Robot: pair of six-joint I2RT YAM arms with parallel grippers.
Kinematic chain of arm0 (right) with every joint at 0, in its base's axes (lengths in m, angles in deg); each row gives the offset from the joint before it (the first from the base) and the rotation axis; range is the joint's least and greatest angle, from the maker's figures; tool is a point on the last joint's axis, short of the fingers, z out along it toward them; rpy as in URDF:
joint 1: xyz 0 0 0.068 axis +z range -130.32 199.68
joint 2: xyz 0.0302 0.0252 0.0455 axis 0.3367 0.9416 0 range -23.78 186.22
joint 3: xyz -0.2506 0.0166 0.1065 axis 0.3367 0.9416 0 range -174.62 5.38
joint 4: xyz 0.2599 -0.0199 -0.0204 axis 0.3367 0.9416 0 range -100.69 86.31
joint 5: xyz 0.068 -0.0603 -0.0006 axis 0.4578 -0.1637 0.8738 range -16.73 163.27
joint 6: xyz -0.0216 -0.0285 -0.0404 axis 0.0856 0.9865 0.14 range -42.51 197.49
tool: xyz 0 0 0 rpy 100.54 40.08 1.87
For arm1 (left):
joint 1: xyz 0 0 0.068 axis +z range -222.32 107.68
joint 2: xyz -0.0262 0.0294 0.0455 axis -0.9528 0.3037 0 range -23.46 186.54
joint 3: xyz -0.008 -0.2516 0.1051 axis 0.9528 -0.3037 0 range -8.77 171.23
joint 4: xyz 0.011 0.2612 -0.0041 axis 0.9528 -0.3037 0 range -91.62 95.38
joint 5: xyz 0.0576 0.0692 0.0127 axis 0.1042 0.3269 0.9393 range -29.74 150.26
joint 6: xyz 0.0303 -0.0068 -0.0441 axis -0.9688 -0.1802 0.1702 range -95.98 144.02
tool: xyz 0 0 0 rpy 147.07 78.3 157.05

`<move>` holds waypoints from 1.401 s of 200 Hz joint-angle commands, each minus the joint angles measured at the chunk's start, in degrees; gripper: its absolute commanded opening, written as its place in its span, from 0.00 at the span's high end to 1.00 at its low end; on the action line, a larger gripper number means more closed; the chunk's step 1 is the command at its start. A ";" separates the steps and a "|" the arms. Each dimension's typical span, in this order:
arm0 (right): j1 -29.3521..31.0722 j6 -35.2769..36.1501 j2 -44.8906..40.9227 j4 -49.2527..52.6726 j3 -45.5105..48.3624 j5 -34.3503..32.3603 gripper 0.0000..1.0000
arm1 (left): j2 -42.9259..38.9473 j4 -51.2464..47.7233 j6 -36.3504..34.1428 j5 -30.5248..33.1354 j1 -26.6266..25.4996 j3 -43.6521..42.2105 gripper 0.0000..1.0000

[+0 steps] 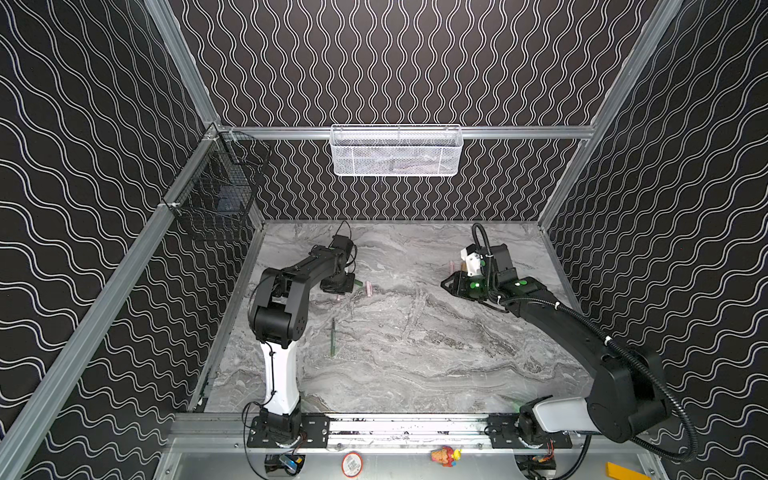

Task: Insert the pens into the pen caps
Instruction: 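Lower the left gripper onto the uncapped pink pen and close, then lift the pink pen off the table with the left gripper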

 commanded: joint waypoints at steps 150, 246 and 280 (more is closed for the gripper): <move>0.88 -0.71 -2.31 -1.45 -0.15 -1.58 0.64 | -27.14 12.33 31.05 4.22 -28.32 -25.42 0.95; 1.24 -0.24 -3.32 -0.04 0.10 -3.34 0.64 | -15.83 12.21 35.83 6.74 -36.93 -21.94 0.94; 1.24 -0.15 -3.83 -0.72 1.64 -3.45 0.63 | -14.93 11.50 36.67 7.91 -37.33 -21.26 0.90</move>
